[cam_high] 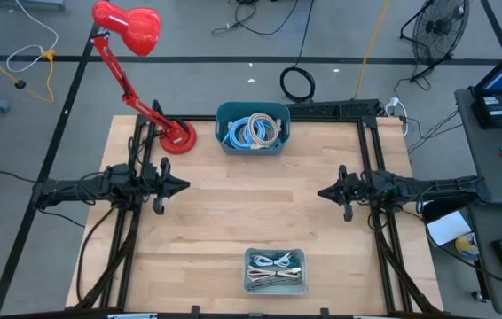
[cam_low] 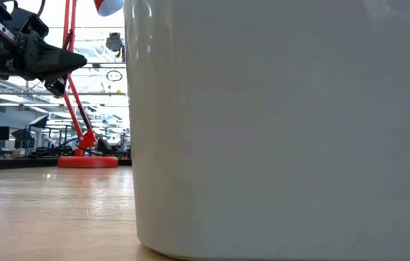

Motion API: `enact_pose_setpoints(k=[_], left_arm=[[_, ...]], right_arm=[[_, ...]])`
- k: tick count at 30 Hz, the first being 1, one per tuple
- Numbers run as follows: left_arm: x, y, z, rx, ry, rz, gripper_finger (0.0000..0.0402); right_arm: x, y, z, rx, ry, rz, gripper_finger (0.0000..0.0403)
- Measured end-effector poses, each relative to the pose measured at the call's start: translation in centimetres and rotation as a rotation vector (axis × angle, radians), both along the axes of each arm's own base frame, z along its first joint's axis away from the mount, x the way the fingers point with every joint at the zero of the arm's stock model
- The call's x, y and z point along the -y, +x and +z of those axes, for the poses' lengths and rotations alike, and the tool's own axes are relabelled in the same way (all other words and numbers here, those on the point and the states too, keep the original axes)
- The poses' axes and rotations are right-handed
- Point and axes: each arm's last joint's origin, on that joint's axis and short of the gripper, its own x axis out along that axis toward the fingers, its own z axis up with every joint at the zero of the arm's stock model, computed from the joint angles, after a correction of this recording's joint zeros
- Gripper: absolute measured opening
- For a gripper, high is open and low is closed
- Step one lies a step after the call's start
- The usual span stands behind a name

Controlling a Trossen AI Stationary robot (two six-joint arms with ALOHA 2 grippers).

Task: Pick & Place USB Port
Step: Return to Home Position

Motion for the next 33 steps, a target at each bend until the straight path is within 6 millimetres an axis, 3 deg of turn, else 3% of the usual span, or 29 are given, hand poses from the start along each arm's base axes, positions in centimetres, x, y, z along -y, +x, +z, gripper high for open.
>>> enact_pose_setpoints(k=[13,21,33], left_arm=[[0.0,0.0,0.0,0.000,-0.001,0.000,0.0026],[0.0,0.0,0.0,0.000,-0.001,0.000,0.0026],[0.0,0.0,0.0,-0.001,-0.001,-0.002,0.0026]], right_arm=[[0.0,-0.3,0.3,0.017,-0.187,0.052,0.0000],[0.0,-1.5,1.2,0.021,-0.182,0.031,0.0000],[0.0,-1.5,1.4,0.048,-0.213,0.031,0.0000]])
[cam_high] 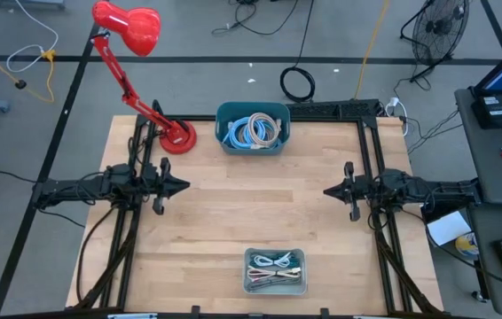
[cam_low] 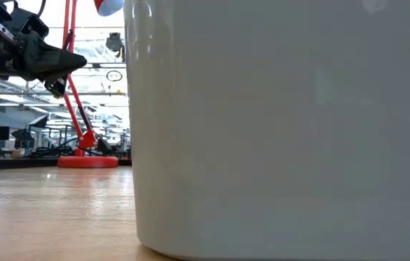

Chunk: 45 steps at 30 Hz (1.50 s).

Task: Pick & Place USB Port
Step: Return to Home Position

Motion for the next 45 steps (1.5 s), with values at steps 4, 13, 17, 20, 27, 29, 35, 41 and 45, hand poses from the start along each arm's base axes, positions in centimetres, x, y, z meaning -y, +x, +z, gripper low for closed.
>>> enact_pose_setpoints(k=[4,13,17,20,27,29,35,41,45], left_arm=[[0.0,0.0,0.0,0.001,0.000,0.000,0.0026],[0.0,0.0,0.0,0.001,0.000,0.000,0.0026],[0.0,0.0,0.0,0.000,0.000,0.000,0.0026],[0.0,0.0,0.0,0.001,0.000,0.001,0.0026],[0.0,0.0,0.0,0.001,0.001,0.002,0.0026],[0.0,0.0,0.0,0.001,0.001,0.002,0.0026],[0.0,0.0,0.0,0.001,0.001,0.002,0.0026],[0.0,0.0,0.0,0.001,0.001,0.002,0.0026],[0.0,0.0,0.0,0.001,0.000,0.002,0.0026]], right_arm=[[0.0,0.1,0.2,0.032,-0.026,0.003,0.0000],[0.0,0.2,0.5,0.090,-0.045,0.004,0.0000],[0.0,0.4,0.8,0.203,-0.038,0.001,0.0000],[0.1,0.4,1.0,0.231,-0.014,-0.022,0.0000],[0.1,0.4,0.8,0.215,-0.046,-0.029,0.0000],[0.1,0.4,0.9,0.220,-0.044,-0.028,0.0000],[0.1,0.4,0.9,0.219,0.027,-0.043,0.0000],[0.1,0.5,0.8,0.214,0.039,-0.044,0.0000],[0.1,0.5,0.8,0.215,0.039,-0.044,0.0000]])
